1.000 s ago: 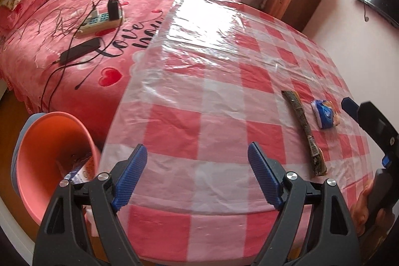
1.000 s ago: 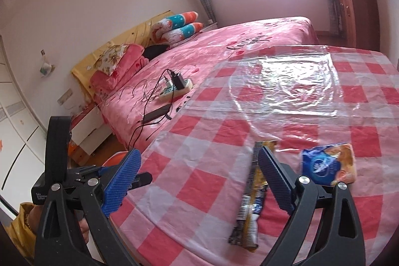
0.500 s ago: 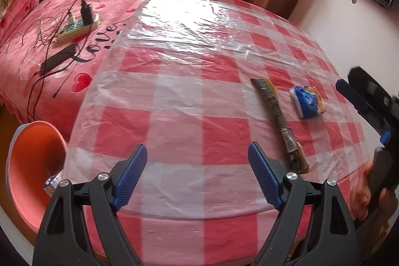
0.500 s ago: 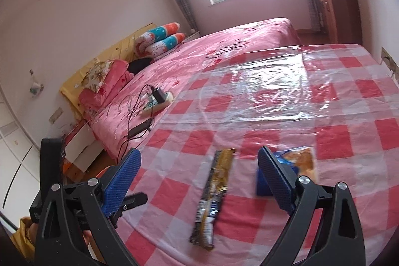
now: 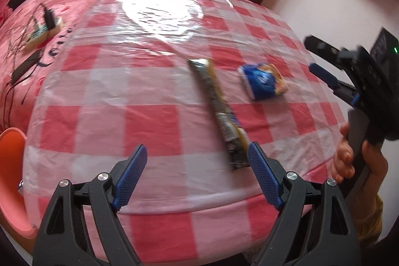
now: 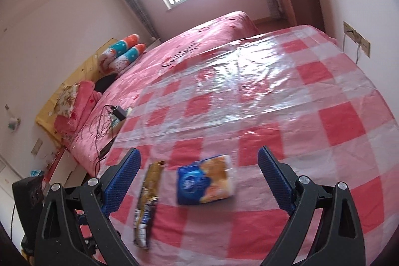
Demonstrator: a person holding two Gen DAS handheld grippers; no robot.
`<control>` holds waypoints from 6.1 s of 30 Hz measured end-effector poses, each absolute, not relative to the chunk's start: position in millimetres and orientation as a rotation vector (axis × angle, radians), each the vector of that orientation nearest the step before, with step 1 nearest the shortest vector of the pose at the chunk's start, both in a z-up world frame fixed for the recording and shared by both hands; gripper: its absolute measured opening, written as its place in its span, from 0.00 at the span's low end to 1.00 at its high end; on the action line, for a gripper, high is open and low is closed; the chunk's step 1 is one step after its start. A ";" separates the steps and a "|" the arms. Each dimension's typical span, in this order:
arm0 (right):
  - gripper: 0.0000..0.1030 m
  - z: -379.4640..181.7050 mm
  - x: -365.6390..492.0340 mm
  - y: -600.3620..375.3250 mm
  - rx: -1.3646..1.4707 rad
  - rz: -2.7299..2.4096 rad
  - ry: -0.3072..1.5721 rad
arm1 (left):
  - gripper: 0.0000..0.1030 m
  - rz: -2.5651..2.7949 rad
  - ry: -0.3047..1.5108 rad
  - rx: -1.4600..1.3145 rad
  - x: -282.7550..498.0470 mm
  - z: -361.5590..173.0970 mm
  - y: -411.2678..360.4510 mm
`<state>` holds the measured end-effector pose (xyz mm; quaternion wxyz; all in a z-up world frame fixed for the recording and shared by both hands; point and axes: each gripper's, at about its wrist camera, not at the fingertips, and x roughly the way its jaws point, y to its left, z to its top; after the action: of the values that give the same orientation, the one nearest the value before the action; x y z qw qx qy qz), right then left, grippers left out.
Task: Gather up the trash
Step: 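Grasp the brown stick wrapper with the left tool, then grasp the blue-and-white tissue pack with the right tool and lift it, then carry the stick wrapper and tissue pack to the orange bucket and open both tools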
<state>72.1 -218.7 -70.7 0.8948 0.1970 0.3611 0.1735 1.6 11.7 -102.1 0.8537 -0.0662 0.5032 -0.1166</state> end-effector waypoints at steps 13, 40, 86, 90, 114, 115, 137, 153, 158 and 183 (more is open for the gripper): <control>0.91 -97.3 88.5 -216.9 0.308 0.334 0.867 | 0.81 -0.257 1.050 -0.073 27.4 -110.1 -34.0; 0.91 -109.1 95.8 -193.0 0.232 0.413 0.892 | 0.32 -0.163 0.981 0.087 47.4 -116.8 -51.8; 0.67 -117.0 103.0 -141.5 -0.087 0.362 0.914 | 0.13 -0.188 0.949 -0.051 44.1 -115.0 -7.9; 0.63 -116.3 102.6 -142.5 -0.080 0.367 0.911 | 0.13 -0.187 0.948 -0.061 42.8 -116.4 -2.3; 0.34 -114.1 102.7 -146.7 -0.033 0.421 0.906 | 0.13 -0.190 0.934 -0.118 32.3 -118.0 31.4; 0.34 -115.0 103.6 -148.5 -0.011 0.447 0.914 | 0.13 -0.191 0.934 -0.121 31.8 -118.1 33.0; 0.65 -118.5 87.8 -94.3 -0.231 0.444 0.893 | 0.13 -0.233 0.912 -0.201 25.5 -120.1 59.3; 0.45 -114.2 69.0 -73.6 -0.248 0.413 0.860 | 0.18 -0.300 0.934 -0.244 17.7 -126.1 72.9; 0.45 -113.1 66.3 -71.4 -0.245 0.414 0.862 | 0.31 -0.309 0.928 -0.197 23.4 -124.0 61.6; 0.46 -91.0 56.4 -49.0 -0.047 0.537 0.883 | 0.09 -0.220 0.836 -0.295 5.7 -108.5 118.6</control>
<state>56.4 -49.0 -91.0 0.8693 -0.0225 0.4219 0.2566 5.7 118.6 -108.5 0.8975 -0.1427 0.4034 -0.1064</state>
